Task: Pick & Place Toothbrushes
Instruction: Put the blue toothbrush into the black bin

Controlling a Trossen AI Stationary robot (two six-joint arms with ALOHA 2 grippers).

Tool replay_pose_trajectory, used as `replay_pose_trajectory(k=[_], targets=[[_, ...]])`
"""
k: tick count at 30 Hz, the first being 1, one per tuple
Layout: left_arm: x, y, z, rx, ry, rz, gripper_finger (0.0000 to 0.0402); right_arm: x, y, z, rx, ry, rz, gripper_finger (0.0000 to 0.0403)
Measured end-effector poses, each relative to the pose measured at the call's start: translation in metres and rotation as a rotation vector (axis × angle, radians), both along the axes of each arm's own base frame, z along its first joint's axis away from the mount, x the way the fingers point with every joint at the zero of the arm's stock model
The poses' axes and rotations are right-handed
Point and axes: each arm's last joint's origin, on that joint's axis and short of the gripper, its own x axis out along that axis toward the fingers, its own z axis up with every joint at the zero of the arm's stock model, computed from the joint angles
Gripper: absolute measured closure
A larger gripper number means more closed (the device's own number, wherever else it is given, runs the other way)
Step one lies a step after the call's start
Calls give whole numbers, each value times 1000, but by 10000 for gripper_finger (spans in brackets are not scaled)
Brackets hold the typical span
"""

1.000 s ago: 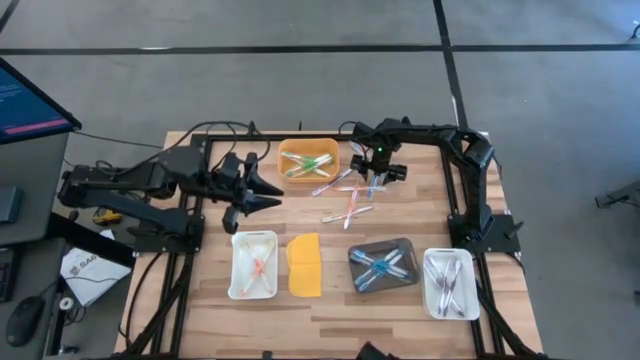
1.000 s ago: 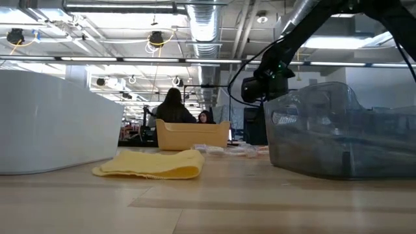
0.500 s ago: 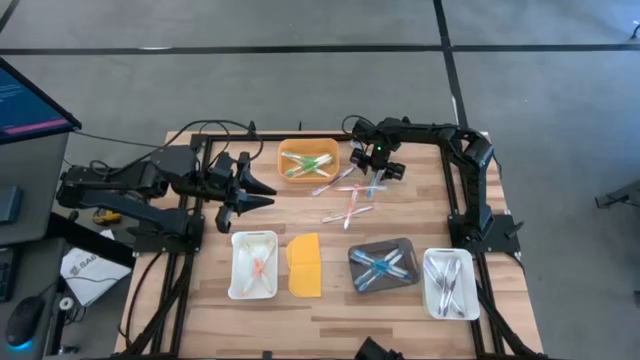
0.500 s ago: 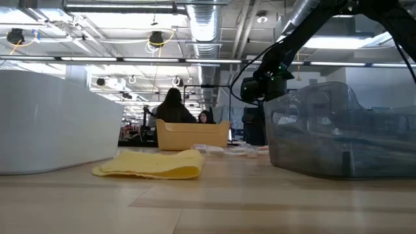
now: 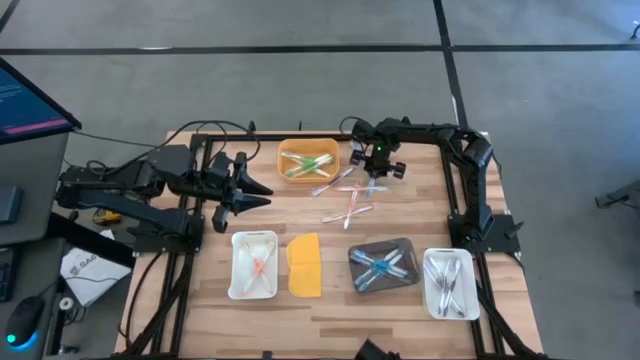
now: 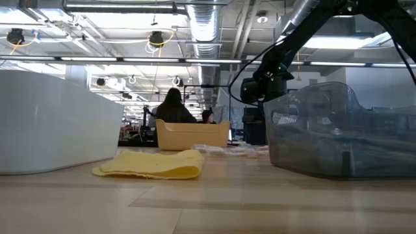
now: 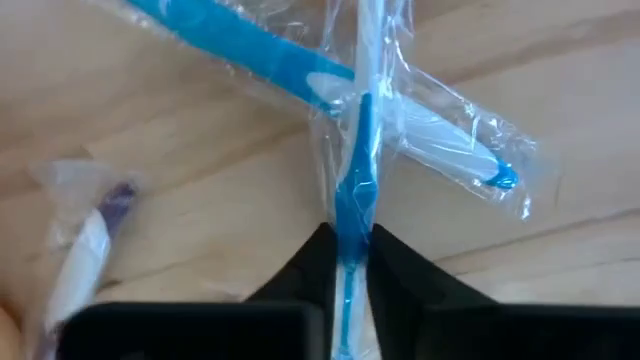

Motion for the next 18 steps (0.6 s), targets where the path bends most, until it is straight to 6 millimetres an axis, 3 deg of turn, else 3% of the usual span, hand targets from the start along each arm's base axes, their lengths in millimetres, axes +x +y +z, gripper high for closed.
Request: replay_pose_trajectory(k=[3,10,18], targets=[[0,0,0,0,0,0,307,0,6,1,17,22,44,384],[-1,0,2,-2,-13,4,307,-3,24,15,43,89,165,365],[-1,-1,2,-29,-14,0,307,-2,39,49,-142,99,405,385]])
